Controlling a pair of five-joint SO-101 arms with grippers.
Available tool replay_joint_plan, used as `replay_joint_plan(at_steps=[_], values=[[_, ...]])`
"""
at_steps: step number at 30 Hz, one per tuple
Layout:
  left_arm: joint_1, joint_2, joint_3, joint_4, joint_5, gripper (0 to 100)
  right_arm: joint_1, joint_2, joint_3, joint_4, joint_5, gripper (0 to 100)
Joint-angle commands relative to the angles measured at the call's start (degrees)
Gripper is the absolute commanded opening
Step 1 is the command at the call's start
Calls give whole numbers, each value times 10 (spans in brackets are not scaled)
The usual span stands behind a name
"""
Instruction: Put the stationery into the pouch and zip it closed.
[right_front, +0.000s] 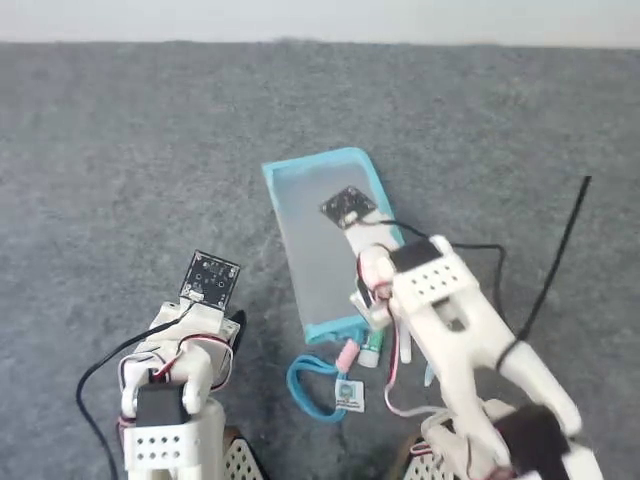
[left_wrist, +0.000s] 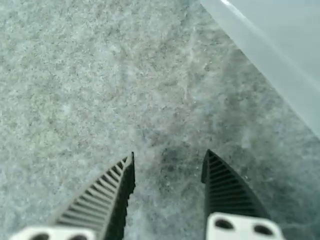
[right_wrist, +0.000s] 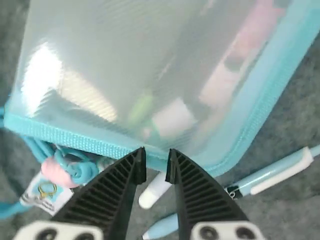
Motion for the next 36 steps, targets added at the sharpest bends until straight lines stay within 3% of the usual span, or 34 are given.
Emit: replay_joint_plan(at_steps=[1, 12, 18, 26, 33, 36], values=[[-1, -5, -5, 3, -5, 207, 0, 44, -86, -13, -25, 91], [-3, -5, -5, 2, -5, 207, 0, 253, -330, -7, -79, 91], [-4, -6, -5, -37, -7, 207, -1, 245, -414, 77, -93, 91], [-4, -4, -5, -36, -7, 207, -30, 145, -349, 105, -91, 93], [-4, -4, -5, -36, -7, 207, -152, 51, -215, 102, -28, 95], [-4, -4, -5, -36, -7, 207, -166, 27, -184, 100, -25, 95]])
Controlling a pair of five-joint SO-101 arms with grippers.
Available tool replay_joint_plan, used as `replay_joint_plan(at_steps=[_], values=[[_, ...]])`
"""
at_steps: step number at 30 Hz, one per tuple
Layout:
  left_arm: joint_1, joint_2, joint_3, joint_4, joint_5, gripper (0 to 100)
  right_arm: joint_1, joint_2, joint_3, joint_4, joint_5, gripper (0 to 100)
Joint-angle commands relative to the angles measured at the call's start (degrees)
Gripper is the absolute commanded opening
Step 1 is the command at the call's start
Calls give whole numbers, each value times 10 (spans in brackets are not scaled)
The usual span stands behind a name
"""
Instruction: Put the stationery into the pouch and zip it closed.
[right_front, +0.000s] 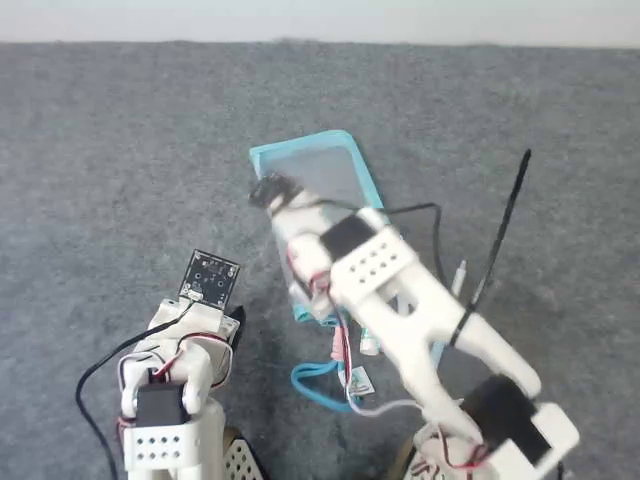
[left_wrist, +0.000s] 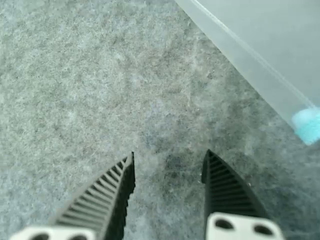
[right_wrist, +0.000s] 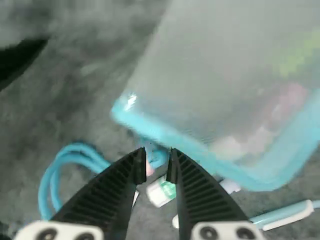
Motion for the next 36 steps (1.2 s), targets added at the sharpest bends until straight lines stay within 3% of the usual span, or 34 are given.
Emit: replay_joint_plan(at_steps=[1, 12, 18, 28, 36], values=[[-4, -4, -5, -19, -6, 207, -13, -61, 18, -4, 13, 95], [-4, -4, -5, -19, -6, 207, -13, -64, 140, -73, 6, 95], [-4, -4, -5, -19, -6, 207, -14, -63, 148, -80, -82, 96], [-4, -4, -5, -19, -5, 207, -58, -62, 150, -77, -84, 99], [-4, -4, -5, -19, -5, 207, -59, -62, 170, -79, -88, 359]])
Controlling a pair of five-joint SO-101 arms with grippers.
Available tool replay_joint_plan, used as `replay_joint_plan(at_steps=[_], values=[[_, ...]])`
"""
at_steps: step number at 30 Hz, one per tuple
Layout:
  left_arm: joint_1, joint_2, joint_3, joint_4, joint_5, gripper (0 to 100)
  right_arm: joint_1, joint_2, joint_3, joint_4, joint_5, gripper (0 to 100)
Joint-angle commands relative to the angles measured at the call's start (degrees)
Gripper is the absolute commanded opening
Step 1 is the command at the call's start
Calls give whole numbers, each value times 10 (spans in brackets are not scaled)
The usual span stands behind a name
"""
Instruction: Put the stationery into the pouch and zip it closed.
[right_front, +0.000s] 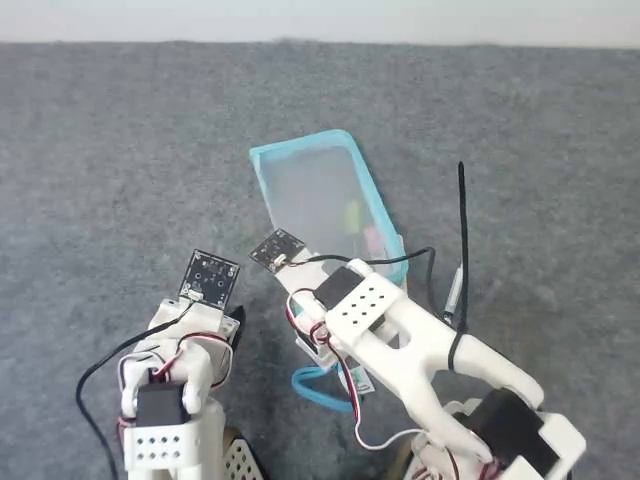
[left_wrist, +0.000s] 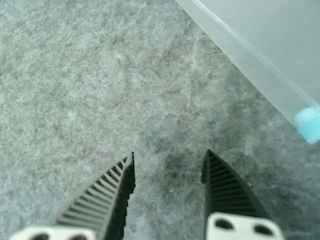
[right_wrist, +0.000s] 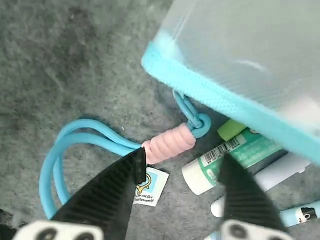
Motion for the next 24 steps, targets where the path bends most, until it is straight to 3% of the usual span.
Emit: replay_joint_plan(at_steps=[1, 10, 15, 24], values=[[-4, -4, -5, -19, -5, 207, -3, -33, -4, -8, -7, 370], [-4, -4, -5, -19, -5, 207, -7, 21, 14, -85, -8, 262], [-4, -4, -5, -19, -5, 207, 0, 73, -18, -69, -7, 184], [-4, -4, -5, -19, -5, 207, 131, 80, -76, -26, -4, 37]])
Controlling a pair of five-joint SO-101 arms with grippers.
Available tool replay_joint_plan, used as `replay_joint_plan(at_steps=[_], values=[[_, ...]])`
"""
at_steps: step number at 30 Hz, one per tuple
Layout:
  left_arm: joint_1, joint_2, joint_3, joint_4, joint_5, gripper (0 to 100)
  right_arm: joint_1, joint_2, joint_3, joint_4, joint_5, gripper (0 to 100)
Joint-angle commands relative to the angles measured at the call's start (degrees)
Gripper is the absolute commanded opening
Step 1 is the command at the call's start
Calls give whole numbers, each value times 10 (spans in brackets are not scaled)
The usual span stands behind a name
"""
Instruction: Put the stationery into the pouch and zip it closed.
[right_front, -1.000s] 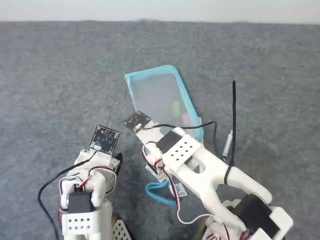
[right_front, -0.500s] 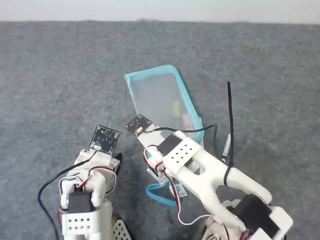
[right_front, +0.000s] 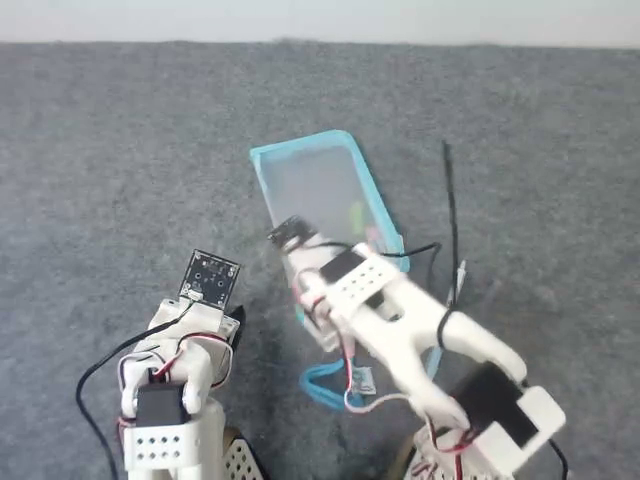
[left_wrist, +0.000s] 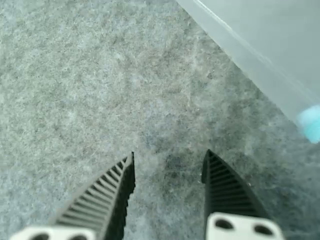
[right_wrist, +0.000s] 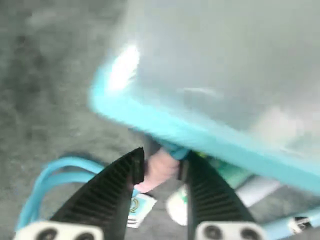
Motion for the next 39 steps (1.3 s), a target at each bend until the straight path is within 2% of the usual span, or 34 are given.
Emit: replay_joint_plan(at_steps=[1, 9, 16, 20, 22, 28, 35, 39], values=[[-4, -4, -5, -19, -4, 207, 67, -9, -45, 3, -3, 25], [-4, -4, -5, -13, -4, 207, 135, -7, -170, -20, -2, 6], [-4, -4, -5, -11, -4, 207, 143, 85, -256, 18, -1, 6], [-4, -4, -5, -11, -4, 207, 142, 124, -273, 28, 28, 7], [-4, -4, -5, -11, -4, 207, 140, 138, -279, 29, 19, 39], [-4, -4, -5, -11, -4, 207, 142, 152, -278, 30, 1, 222], [-4, -4, -5, -11, -4, 207, 137, 157, -277, 73, -4, 210], [-4, -4, -5, -11, -4, 207, 121, 164, -258, 68, -57, 210]])
